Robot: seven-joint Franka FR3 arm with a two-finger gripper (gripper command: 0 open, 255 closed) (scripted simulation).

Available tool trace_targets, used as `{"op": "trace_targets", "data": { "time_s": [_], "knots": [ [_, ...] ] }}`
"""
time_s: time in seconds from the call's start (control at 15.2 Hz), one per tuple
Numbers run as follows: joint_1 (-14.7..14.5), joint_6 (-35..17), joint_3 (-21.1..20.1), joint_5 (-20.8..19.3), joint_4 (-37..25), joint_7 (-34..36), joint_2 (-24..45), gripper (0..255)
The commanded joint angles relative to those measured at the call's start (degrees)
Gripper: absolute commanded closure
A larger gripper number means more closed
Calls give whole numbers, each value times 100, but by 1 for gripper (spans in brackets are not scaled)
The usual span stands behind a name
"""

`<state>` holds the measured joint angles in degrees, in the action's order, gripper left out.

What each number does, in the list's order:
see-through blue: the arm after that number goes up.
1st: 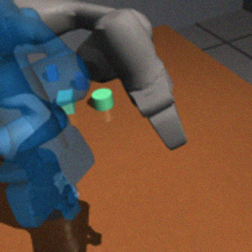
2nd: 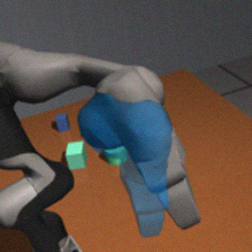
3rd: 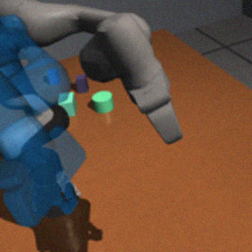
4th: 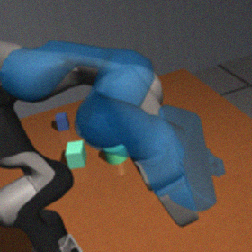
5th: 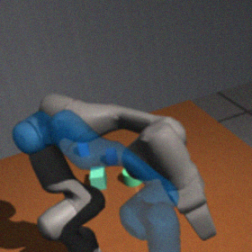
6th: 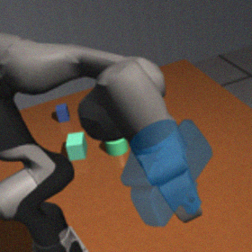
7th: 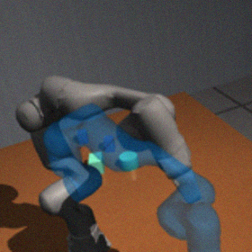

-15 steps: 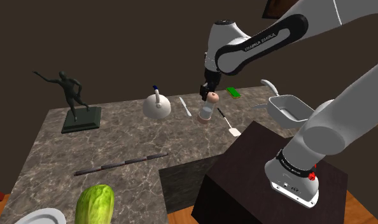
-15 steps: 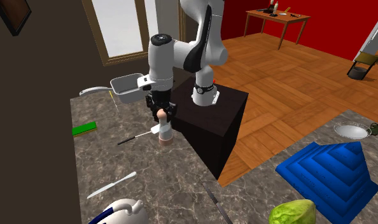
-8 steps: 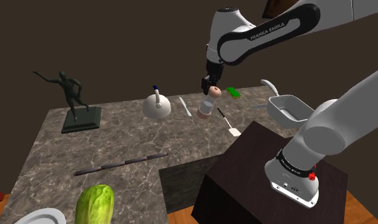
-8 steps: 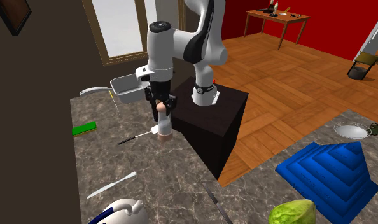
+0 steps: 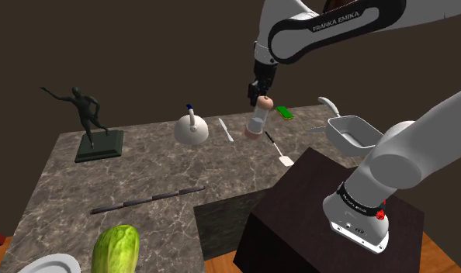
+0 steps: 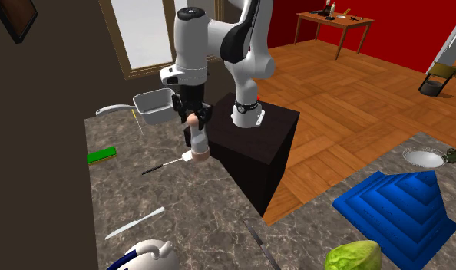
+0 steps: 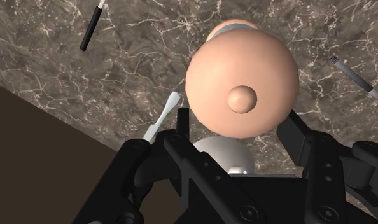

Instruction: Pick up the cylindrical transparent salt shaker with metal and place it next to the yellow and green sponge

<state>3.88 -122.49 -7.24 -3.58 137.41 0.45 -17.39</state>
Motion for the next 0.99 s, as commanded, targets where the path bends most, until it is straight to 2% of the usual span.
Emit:
{"op": "trace_targets", "data": {
  "time_s": [0.0,0.33,0.92],
  "knots": [
    [-9,179,-2,16,-114,-9,-64,255],
    [-14,546,10,39,-371,-50,-176,255],
    [522,404,866,-194,-708,-1294,209,255]
  ]
}}
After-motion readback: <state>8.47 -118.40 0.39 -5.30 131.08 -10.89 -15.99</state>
